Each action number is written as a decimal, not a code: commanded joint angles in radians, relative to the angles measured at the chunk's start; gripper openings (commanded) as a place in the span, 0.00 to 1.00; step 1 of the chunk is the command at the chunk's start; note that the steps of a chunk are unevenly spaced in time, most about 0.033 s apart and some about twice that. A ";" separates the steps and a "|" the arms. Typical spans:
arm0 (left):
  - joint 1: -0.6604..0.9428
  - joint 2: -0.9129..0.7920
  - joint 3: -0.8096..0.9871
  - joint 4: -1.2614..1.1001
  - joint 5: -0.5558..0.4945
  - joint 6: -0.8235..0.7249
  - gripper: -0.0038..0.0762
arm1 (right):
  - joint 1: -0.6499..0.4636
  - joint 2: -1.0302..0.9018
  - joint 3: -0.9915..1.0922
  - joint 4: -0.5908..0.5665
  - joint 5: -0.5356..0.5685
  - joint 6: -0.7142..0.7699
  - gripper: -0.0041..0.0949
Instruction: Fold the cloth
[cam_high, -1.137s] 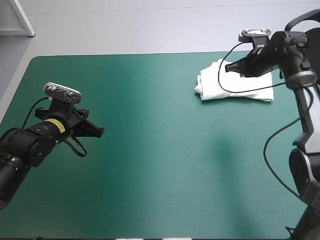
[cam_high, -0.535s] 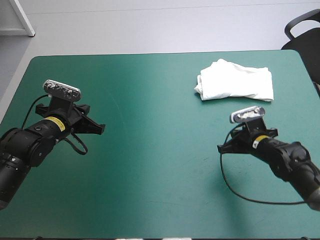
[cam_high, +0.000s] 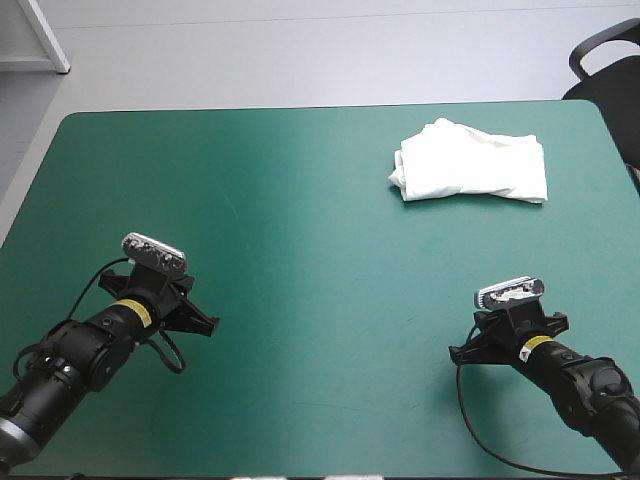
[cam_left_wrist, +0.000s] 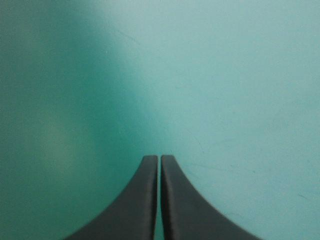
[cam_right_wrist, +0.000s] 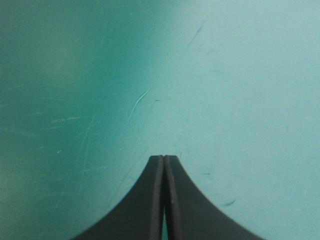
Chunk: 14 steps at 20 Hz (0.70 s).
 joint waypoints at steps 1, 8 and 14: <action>-0.002 -0.029 0.060 0.006 -0.148 -0.011 0.07 | 0.001 -0.014 -0.026 -0.008 -0.070 0.000 0.02; -0.002 -0.029 0.068 0.006 -0.150 -0.004 0.07 | 0.001 0.012 -0.026 -0.008 -0.070 0.000 0.02; -0.002 -0.029 0.068 0.006 -0.145 -0.004 0.07 | 0.001 0.045 -0.026 -0.008 -0.070 0.000 0.02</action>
